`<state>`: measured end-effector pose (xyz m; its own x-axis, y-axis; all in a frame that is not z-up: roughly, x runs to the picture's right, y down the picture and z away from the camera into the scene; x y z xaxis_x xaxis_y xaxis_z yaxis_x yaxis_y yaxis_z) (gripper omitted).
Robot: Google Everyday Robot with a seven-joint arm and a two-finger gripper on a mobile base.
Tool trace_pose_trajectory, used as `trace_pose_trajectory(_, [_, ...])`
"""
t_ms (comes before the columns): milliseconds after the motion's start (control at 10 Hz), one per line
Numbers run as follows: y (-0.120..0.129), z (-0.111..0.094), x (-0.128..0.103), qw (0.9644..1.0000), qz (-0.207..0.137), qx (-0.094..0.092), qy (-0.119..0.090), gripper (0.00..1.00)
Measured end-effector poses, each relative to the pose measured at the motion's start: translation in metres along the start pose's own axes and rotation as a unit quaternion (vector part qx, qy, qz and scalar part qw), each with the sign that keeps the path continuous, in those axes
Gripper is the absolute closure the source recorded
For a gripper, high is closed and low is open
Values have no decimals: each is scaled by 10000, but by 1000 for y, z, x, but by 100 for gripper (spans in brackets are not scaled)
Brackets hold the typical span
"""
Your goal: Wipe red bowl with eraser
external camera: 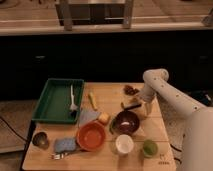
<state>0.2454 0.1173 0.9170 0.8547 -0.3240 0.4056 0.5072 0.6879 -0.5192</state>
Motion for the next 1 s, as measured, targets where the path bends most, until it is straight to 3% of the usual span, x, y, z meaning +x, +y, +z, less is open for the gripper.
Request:
trace_pose_trajectory(600, [-25,12,-25,9999,-148,4,-59,22])
trace_pose_trajectory(1000, [-31,13,-28,9998,-193,50,-37,62])
